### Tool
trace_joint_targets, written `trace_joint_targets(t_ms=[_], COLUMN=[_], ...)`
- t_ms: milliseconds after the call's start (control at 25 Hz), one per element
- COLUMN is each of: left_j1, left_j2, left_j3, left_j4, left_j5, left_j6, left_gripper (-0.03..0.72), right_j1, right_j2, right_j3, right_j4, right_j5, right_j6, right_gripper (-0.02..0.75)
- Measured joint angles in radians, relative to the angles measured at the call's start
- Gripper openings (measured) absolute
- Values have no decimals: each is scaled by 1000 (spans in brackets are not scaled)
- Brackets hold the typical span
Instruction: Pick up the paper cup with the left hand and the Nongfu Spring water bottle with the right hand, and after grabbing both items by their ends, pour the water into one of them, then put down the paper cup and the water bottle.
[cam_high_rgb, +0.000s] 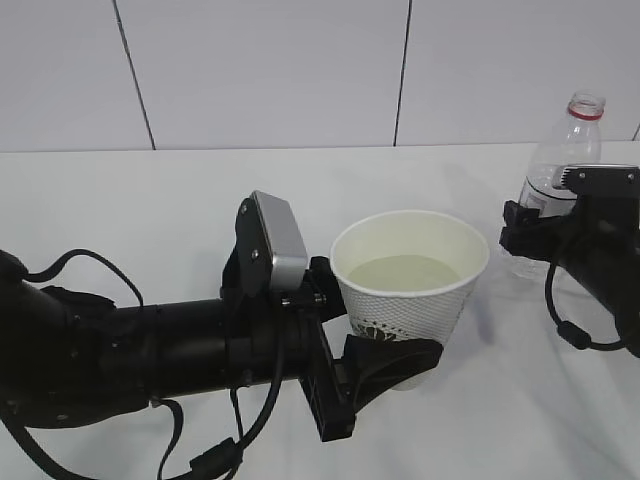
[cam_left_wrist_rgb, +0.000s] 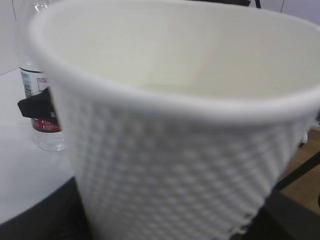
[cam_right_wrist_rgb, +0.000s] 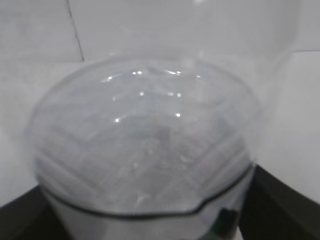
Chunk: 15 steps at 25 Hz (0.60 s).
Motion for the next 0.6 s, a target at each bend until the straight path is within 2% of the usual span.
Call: trace_joint_targets(t_ms=[280, 600], left_j1=[0, 0], left_j2=[0, 0], left_j3=[0, 0], left_j4=[0, 0], left_j5=[0, 0], left_j6=[0, 0], left_gripper=[522, 522], right_j1=[0, 0], right_j2=[0, -23], right_j3=[60, 98], right_j4=[-9, -41], right_j5=[-121, -133], right_j6=[0, 26], right_gripper=[631, 631])
